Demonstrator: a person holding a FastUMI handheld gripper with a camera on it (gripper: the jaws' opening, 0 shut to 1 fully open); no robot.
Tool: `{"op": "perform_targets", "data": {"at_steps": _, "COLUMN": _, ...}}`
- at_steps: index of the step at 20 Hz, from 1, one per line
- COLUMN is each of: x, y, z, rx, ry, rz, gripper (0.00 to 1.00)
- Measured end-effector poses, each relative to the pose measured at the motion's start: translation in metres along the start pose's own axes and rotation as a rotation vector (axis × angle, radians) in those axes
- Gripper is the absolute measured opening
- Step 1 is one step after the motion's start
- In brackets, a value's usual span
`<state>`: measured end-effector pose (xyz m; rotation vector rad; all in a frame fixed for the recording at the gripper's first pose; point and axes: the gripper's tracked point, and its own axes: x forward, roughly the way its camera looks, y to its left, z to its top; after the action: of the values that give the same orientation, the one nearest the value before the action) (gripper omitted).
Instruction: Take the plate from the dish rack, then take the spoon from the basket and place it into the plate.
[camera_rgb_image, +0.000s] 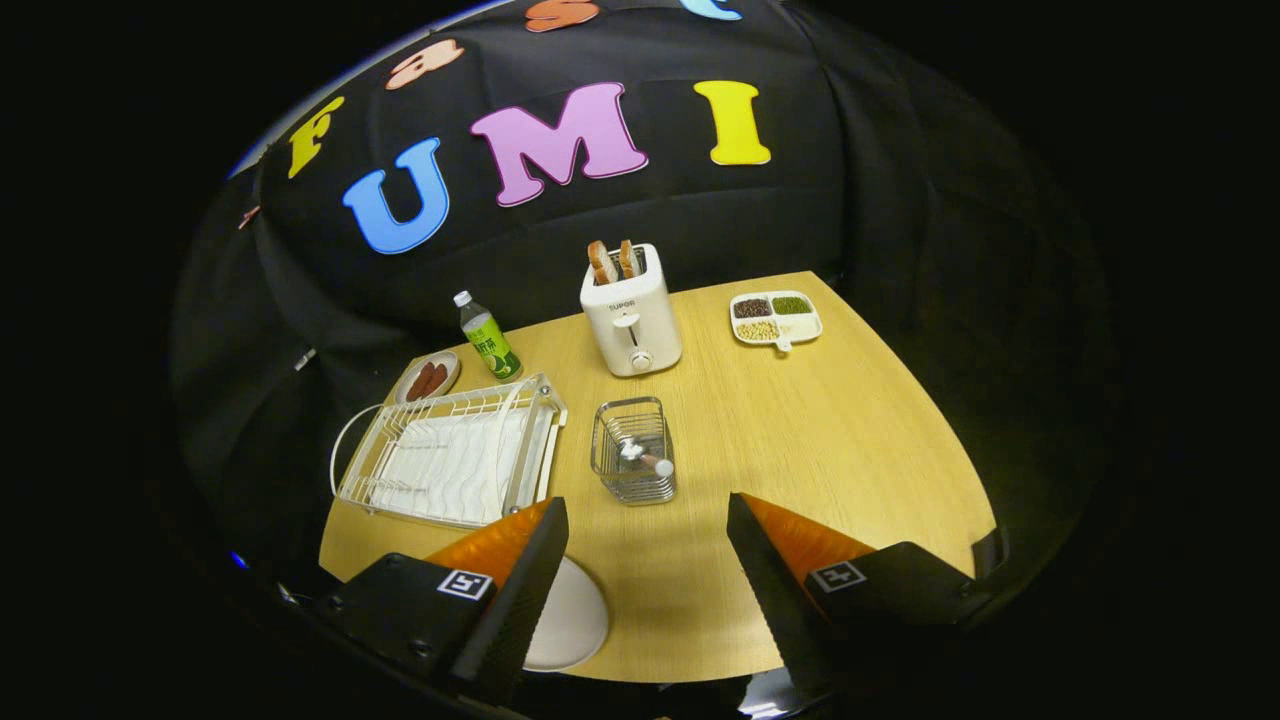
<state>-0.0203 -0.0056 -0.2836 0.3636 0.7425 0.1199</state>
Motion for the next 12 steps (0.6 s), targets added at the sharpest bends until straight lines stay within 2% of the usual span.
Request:
{"op": "perform_targets", "data": {"at_steps": 3, "x": 0.023, "y": -0.001, "z": 0.005, "rx": -0.093, "ry": 0.017, "rz": 0.004, "gripper": 0.99}}
{"op": "perform_targets", "data": {"at_steps": 8, "x": 0.07, "y": -0.003, "z": -0.012, "rx": -0.137, "ry": 0.102, "rz": 0.021, "gripper": 0.97}}
{"op": "perform_targets", "data": {"at_steps": 11, "x": 0.086, "y": -0.003, "z": -0.017, "rx": -0.143, "ry": 0.122, "rz": 0.042, "gripper": 0.85}}
{"op": "perform_targets", "data": {"at_steps": 12, "x": 0.089, "y": -0.001, "z": -0.016, "rx": -0.145, "ry": 0.123, "rz": 0.054, "gripper": 0.77}}
